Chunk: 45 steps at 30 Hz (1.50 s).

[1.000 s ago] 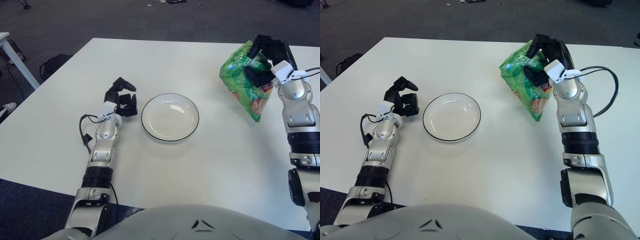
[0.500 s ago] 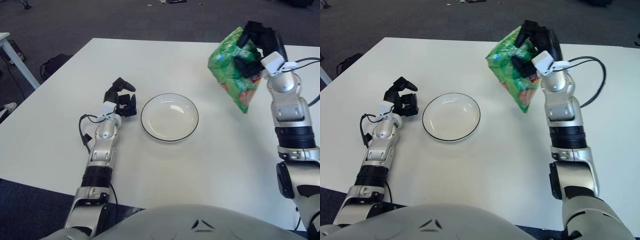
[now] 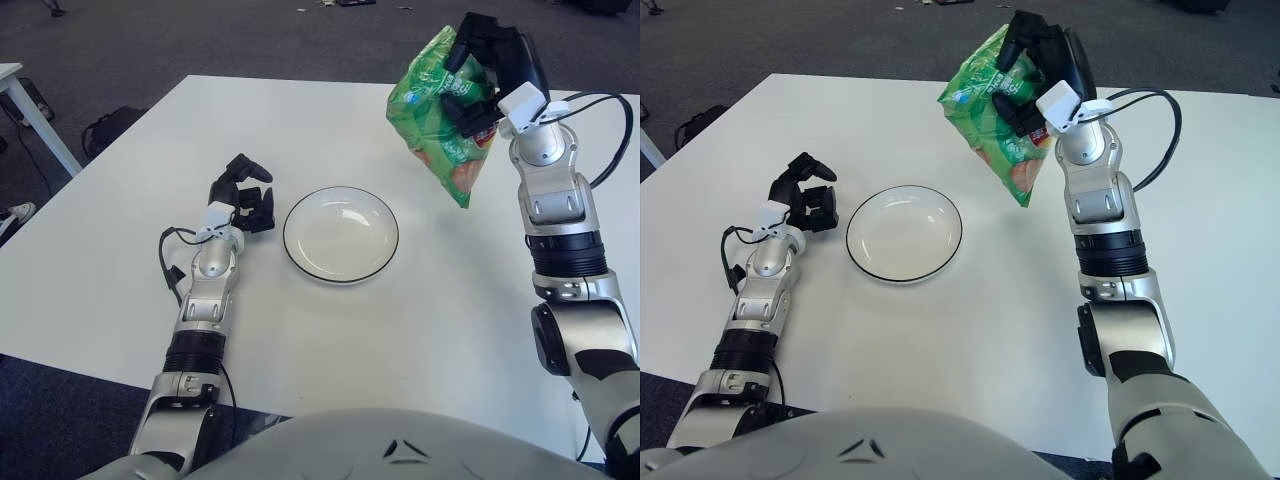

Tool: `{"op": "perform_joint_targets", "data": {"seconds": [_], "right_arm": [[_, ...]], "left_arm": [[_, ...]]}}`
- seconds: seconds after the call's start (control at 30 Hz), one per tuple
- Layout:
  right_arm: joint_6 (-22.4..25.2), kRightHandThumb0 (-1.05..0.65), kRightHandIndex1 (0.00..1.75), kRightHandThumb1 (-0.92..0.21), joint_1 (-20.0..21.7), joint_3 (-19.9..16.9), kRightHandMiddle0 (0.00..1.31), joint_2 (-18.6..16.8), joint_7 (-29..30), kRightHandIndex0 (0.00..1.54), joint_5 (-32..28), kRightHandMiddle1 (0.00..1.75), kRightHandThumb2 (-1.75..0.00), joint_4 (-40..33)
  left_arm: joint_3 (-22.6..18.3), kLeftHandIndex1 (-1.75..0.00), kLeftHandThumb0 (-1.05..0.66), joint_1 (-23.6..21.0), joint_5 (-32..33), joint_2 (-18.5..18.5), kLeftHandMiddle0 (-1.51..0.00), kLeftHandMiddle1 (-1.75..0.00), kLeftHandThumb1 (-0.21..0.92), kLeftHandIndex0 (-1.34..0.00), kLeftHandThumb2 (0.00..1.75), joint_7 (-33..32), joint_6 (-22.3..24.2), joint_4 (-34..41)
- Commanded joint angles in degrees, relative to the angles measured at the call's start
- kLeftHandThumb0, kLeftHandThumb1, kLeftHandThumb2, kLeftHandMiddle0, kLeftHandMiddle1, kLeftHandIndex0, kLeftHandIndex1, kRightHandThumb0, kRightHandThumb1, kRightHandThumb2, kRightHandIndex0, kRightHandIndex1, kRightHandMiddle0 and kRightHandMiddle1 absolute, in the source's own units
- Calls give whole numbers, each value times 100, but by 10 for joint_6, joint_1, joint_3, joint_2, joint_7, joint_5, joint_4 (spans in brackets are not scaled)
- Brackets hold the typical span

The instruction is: Put the snack into the plate.

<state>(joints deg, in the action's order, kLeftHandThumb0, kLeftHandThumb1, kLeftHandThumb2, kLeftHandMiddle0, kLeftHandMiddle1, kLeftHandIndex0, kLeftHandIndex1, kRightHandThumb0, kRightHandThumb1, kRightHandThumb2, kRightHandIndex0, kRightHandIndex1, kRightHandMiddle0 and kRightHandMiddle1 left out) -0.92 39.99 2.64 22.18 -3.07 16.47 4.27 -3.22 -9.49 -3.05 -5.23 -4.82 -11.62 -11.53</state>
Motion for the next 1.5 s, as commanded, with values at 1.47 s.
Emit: {"op": "perform_joint_targets", "data": {"seconds": [1.47], "right_arm": [[61,0,170,7,14,108,68,-83,-189,91,-39,175,-175,-74]], "left_arm": [[-4,-175,-46,38,17,23,-131,-175,37,-57,126,2,-37,-73]]}}
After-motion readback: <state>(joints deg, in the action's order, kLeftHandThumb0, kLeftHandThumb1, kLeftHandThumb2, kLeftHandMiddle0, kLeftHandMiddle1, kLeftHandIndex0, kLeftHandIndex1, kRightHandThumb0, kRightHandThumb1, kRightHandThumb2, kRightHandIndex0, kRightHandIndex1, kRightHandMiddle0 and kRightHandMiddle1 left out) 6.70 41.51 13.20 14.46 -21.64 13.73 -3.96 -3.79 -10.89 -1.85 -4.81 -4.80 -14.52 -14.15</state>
